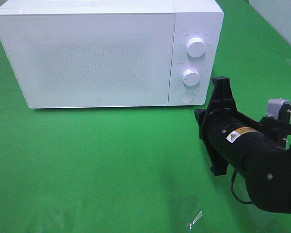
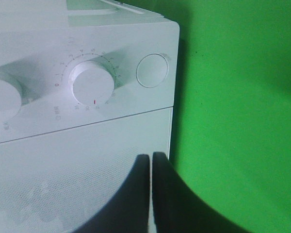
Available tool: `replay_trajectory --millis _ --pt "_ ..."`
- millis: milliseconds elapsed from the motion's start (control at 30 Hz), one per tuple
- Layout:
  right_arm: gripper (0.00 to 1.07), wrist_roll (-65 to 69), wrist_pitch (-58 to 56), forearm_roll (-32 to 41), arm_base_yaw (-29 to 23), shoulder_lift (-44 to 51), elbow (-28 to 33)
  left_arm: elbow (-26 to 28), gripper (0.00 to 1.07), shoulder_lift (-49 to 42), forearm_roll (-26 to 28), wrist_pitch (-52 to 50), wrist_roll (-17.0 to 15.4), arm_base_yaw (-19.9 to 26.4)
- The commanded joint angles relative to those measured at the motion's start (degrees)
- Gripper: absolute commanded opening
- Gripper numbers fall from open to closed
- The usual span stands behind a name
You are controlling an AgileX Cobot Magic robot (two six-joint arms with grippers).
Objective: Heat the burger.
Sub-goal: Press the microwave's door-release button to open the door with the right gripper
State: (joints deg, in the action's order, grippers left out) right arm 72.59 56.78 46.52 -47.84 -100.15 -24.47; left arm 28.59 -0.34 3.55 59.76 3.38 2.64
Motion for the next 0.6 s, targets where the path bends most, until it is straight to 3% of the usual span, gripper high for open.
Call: replay_trajectory --millis 33,200,600 --pt "0.00 1.7 -0.1 -3.4 1.7 -0.6 -0.9 -0.1 1.00 -1.0 0.5 -0.5 0.1 0.0" --pt "0.00 5.2 -2.1 -11.6 7.6 -3.3 -4.6 -0.1 1.00 -1.0 0.5 -0.5 0.1 0.0" --pt "0.00 11.2 -5.2 -17.9 14.0 -9.9 -10.8 -0.1 1.00 -1.0 0.5 -0.5 0.1 0.0"
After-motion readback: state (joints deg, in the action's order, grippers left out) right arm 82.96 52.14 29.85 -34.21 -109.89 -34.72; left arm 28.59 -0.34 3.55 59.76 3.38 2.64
